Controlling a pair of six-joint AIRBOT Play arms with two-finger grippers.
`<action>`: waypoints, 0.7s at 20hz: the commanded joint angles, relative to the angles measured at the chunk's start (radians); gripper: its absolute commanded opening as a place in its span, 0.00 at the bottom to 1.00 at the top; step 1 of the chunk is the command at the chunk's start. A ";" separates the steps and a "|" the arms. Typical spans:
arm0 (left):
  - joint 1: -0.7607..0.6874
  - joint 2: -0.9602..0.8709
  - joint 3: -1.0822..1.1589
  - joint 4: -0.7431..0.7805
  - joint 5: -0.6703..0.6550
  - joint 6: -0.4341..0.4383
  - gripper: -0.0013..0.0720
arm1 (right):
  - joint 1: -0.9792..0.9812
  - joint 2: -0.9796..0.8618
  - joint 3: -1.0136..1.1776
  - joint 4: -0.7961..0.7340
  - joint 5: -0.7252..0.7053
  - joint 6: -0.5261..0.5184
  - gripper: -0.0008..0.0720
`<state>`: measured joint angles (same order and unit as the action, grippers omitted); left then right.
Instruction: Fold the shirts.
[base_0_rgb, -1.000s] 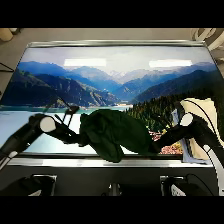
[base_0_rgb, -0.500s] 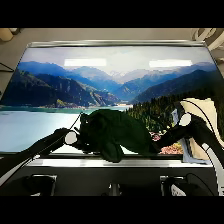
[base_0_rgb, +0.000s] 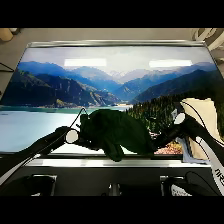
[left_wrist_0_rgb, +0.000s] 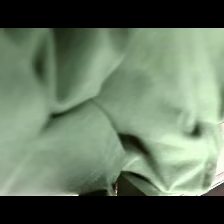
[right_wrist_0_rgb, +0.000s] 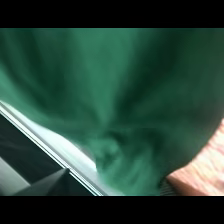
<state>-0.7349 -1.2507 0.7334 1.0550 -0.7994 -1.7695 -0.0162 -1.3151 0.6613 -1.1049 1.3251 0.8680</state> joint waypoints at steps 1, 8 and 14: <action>0.000 0.010 0.046 0.001 -0.007 0.077 0.05 | 0.000 -0.037 0.002 0.080 -0.042 -0.051 0.34; 0.011 0.185 0.546 0.502 -0.330 0.191 0.05 | 0.000 0.254 0.421 0.047 -0.018 -0.125 0.04; 0.140 0.367 1.301 0.807 -0.349 0.021 0.05 | 0.000 0.657 1.054 -0.353 -0.429 0.032 0.04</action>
<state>-0.6609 -0.9577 1.7248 1.6936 -1.1252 -1.6539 -0.0158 -0.8288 1.4723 -1.2495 1.1290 0.7933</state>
